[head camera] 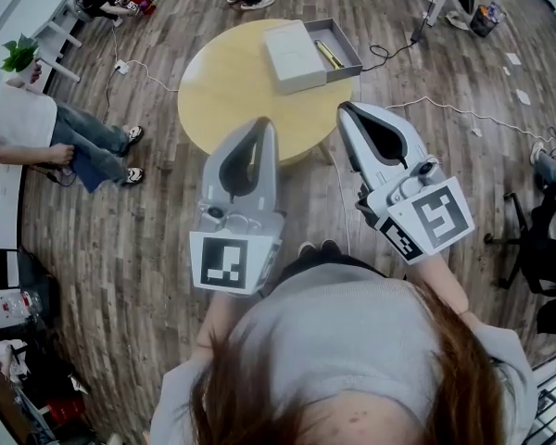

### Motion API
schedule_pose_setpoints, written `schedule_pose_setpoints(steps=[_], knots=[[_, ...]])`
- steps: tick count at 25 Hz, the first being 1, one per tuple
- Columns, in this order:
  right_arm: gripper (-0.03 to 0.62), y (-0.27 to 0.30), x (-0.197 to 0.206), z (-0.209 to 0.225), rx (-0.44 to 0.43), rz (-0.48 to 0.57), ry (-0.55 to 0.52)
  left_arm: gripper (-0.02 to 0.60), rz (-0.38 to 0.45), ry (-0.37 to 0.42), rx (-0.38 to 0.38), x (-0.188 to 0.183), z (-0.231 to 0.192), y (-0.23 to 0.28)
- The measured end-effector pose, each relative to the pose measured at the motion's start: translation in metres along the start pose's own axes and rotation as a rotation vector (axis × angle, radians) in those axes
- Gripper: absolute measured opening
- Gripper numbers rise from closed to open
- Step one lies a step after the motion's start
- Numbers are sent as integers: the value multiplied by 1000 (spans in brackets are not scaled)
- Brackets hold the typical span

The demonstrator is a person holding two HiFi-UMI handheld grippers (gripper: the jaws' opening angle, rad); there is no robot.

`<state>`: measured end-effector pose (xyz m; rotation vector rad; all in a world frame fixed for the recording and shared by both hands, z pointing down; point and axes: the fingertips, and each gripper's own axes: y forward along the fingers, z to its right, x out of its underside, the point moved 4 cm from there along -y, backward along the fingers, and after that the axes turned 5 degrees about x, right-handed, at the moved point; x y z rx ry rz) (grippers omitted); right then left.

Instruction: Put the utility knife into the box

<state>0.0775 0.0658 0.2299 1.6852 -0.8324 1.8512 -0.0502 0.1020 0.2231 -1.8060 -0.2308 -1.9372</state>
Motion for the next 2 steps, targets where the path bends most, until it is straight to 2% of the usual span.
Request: schedule_pose_setpoints(steps=[2], knots=[[5, 0, -1, 0, 0, -1, -4, -6, -4, 1, 4, -2, 1, 0]])
